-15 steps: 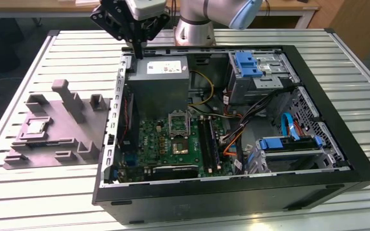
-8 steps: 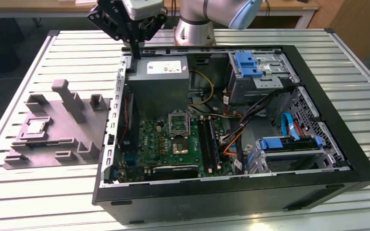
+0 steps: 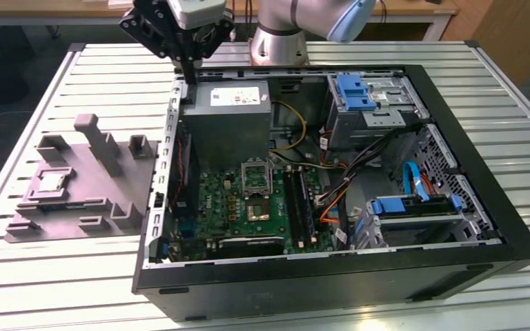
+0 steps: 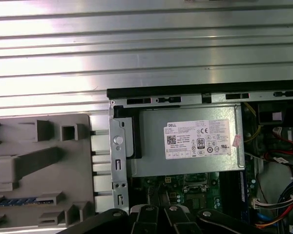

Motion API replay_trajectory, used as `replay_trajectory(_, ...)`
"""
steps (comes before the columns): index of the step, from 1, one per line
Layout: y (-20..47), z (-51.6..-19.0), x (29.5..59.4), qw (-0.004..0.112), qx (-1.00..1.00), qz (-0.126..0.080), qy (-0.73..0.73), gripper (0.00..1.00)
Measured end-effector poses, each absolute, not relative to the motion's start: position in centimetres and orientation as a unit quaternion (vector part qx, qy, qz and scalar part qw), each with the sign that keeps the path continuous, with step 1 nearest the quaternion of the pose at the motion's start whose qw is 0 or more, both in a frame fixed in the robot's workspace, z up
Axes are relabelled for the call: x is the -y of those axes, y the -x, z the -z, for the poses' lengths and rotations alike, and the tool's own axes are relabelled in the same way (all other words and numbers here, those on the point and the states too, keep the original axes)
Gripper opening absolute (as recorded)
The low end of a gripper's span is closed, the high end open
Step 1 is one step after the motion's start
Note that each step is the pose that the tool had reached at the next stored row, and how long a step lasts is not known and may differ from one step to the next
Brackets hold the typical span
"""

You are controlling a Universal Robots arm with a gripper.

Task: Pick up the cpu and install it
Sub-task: 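Reach for the cpu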

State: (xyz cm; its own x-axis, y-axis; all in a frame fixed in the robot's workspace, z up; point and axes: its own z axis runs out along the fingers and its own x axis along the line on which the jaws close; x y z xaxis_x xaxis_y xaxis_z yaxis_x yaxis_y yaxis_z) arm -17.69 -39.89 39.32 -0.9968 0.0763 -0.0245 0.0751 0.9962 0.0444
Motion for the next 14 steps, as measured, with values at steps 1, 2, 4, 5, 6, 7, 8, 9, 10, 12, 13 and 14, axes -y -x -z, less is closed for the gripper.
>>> replay_trajectory(1, 17.71, -39.33, 39.89, 0.013, -0.999, -0.022, -0.038, 0.11)
replay_trajectory(2, 17.73, -39.33, 39.89, 0.013, -0.999, -0.022, -0.038, 0.11)
replay_trajectory(4, 17.78, -39.33, 39.89, 0.013, -0.999, -0.022, -0.038, 0.11)
replay_trajectory(5, 17.8, -39.33, 39.89, 0.013, -0.999, -0.022, -0.038, 0.11)
replay_trajectory(6, 17.83, -39.32, 39.89, 0.013, -0.999, -0.022, -0.038, 0.11)
replay_trajectory(7, 17.85, -39.32, 39.89, 0.013, -0.999, -0.022, -0.038, 0.11)
replay_trajectory(8, 17.88, -39.33, 39.89, 0.013, -0.999, -0.022, -0.038, 0.11)
replay_trajectory(9, 17.9, -39.33, 39.89, 0.013, -0.999, -0.022, -0.038, 0.11)
replay_trajectory(10, 17.93, -39.32, 39.89, 0.013, -0.999, -0.022, -0.038, 0.11)
replay_trajectory(12, 17.98, -39.32, 39.89, 0.013, -0.999, -0.022, -0.038, 0.11)
replay_trajectory(13, 18.0, -39.33, 39.89, 0.013, -0.999, -0.022, -0.038, 0.11)
replay_trajectory(14, 18.02, -39.32, 39.89, 0.013, -0.999, -0.022, -0.038, 0.11)
